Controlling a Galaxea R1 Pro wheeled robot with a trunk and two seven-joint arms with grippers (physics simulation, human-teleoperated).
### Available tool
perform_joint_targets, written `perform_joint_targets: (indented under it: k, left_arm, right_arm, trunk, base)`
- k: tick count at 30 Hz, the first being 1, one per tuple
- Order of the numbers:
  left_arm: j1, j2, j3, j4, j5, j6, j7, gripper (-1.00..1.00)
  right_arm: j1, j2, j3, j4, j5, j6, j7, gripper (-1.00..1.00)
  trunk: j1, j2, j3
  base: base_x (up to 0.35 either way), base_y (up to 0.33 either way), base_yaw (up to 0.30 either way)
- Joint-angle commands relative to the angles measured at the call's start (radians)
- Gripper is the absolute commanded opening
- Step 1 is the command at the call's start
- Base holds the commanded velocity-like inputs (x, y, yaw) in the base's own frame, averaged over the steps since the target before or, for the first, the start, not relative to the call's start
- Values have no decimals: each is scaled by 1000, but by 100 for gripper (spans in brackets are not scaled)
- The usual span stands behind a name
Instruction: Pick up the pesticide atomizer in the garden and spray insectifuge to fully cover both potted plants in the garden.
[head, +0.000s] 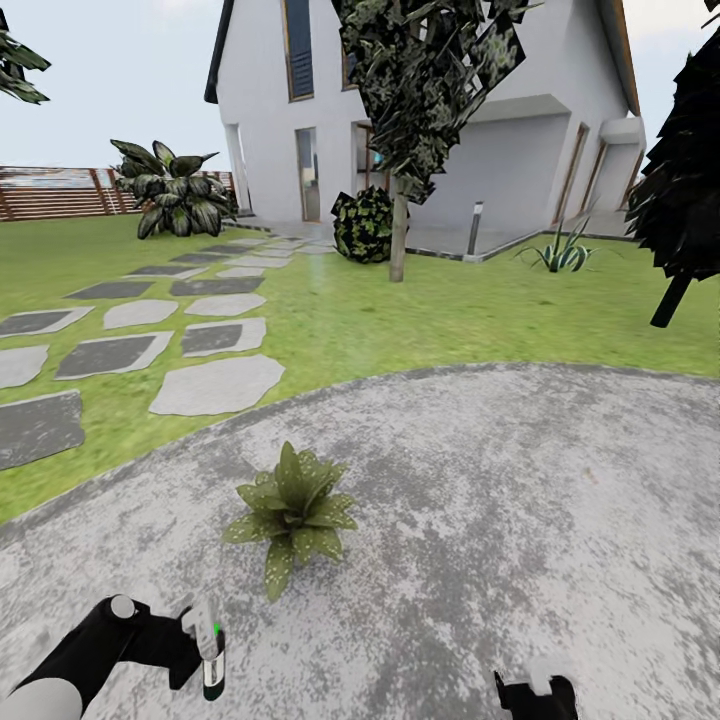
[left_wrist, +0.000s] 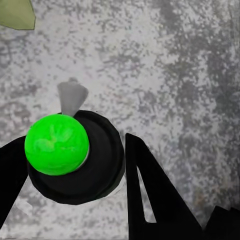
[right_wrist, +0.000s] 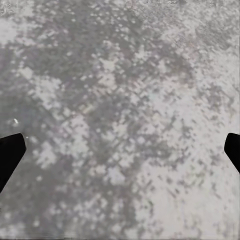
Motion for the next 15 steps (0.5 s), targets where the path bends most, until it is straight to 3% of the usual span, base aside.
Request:
perform_joint_targets:
  k: [1, 3, 5, 10, 12, 15]
  left_arm:
    - [1, -2, 7, -1, -13, -11, 5, -100]
    - [8, -2, 6, -1, -20, -14, 16, -100]
    - [24, -2, 0, -3, -22, -17, 19, -100]
    - [31, -8, -10, -14, -24, -26, 15, -100]
    - [31, -13, -8, -17, -25, -24, 13, -100]
    - [23, -17, -6, -20, -23, -25, 15, -100]
  right_arm:
    - [-1, 0, 2, -2, 34, -3, -1, 100]
    - [-1, 0, 7, -42, 77, -2, 56, 100]
    - [-1, -1, 8, -73, 86, -2, 147, 100]
    - [-1, 0, 23, -130, 92, 1, 295, 100]
    - [-1, -1, 84, -147, 125, -1, 344, 100]
    - [-1, 6, 175, -231, 251, 1, 442, 100]
  trunk:
    - [0, 0, -1]
    - [0, 0, -1]
    - [0, 0, -1]
    - [0, 0, -1]
    - [0, 0, -1]
    - [0, 0, -1]
  base:
    - [0, 0, -3]
    - [0, 0, -1]
    - [0, 0, 0]
    - [0, 0, 0]
    - [0, 0, 0]
    - [0, 0, 0]
